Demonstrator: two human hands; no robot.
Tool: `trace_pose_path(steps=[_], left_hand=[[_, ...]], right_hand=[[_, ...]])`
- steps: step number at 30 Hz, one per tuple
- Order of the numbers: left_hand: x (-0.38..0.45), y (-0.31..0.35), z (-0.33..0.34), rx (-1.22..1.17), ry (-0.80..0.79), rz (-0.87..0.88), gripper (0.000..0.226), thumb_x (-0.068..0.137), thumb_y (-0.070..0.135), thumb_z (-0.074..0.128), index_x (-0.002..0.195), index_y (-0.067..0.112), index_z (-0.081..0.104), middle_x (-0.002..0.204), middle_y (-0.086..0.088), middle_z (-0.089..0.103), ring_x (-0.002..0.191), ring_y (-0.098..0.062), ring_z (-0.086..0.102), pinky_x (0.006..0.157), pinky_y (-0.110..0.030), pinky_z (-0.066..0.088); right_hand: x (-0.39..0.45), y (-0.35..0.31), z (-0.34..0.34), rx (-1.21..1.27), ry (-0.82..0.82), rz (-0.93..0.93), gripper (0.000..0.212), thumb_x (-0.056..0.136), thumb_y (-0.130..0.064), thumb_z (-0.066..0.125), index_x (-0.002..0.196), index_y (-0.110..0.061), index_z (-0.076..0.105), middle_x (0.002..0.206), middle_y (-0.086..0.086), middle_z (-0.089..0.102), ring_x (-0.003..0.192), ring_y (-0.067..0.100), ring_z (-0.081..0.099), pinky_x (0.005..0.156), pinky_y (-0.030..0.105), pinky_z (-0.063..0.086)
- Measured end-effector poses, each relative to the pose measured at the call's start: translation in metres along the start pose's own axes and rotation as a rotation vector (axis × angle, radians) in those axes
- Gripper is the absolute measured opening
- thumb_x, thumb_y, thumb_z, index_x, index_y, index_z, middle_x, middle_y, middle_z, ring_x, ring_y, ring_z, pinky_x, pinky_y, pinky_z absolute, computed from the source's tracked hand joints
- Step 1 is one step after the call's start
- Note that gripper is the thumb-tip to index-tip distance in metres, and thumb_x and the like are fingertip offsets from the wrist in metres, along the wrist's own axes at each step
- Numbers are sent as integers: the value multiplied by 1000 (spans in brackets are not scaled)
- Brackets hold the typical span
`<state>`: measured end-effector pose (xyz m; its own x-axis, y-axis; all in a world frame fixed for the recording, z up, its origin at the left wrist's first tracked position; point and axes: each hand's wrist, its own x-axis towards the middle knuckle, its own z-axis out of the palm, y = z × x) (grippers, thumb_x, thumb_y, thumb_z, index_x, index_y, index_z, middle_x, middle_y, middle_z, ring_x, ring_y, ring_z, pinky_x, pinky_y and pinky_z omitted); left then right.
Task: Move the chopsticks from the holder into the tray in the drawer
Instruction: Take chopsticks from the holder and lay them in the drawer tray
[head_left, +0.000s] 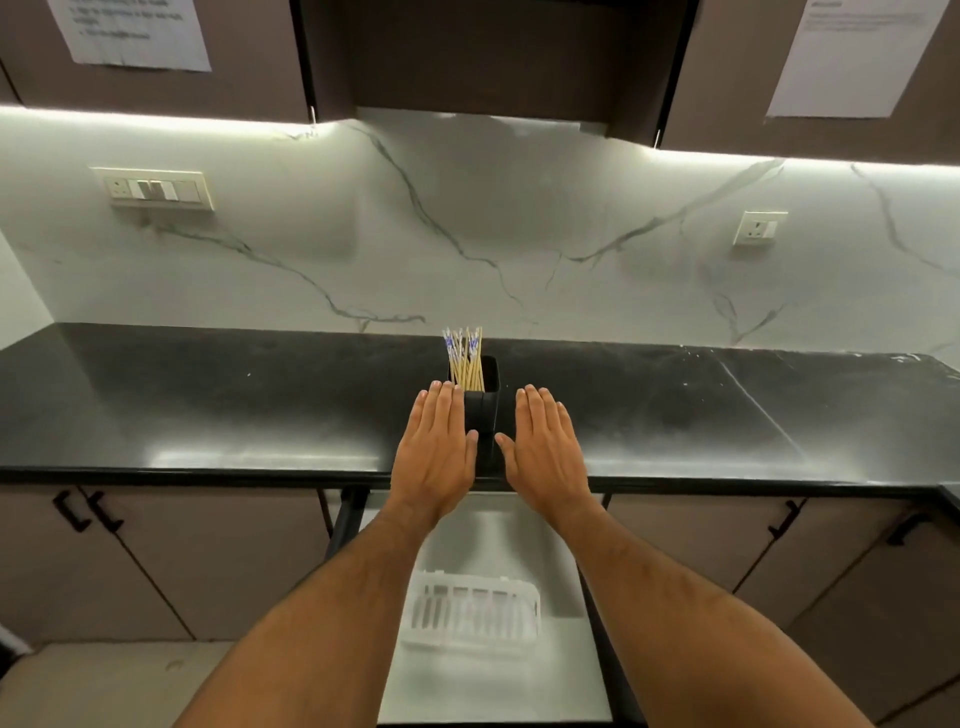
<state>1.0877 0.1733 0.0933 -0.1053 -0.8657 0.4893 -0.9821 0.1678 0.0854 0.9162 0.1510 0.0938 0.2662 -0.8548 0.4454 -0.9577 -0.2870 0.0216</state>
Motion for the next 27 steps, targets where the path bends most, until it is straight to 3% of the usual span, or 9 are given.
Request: trace_pose_path(steps=[13, 22, 25, 27], left_hand=[[92, -19, 45, -2, 9, -17, 62, 103, 39, 22, 153, 4, 27, 158, -16, 35, 150, -28, 26, 126, -42, 12], [153, -66, 93, -15, 2, -9, 58, 104, 36, 28, 151, 1, 32, 155, -17, 39, 148, -30, 30, 125, -42, 16], [169, -80, 110, -23, -5, -25, 58, 104, 36, 29, 149, 0, 34, 153, -19, 42, 147, -31, 33, 124, -41, 15], [178, -88, 122, -29, -30, -21, 61, 104, 38, 19, 149, -1, 35, 152, -19, 44, 145, -32, 36, 123, -42, 17]], right_hand=[[107, 19, 48, 62, 27, -51, 66, 101, -46, 42, 150, -3, 31, 152, 18, 42, 143, 34, 38, 116, 50, 36], [173, 6, 95, 51, -6, -61, 62, 100, -37, 54, 147, 0, 36, 148, 21, 47, 140, 35, 43, 115, 48, 38], [196, 1, 109, 115, -2, -56, 57, 101, -37, 52, 145, -3, 39, 143, 16, 50, 133, 29, 48, 112, 43, 43], [210, -4, 119, 208, -12, -42, 51, 101, -39, 45, 140, -6, 43, 135, 12, 53, 121, 23, 52, 102, 39, 50]])
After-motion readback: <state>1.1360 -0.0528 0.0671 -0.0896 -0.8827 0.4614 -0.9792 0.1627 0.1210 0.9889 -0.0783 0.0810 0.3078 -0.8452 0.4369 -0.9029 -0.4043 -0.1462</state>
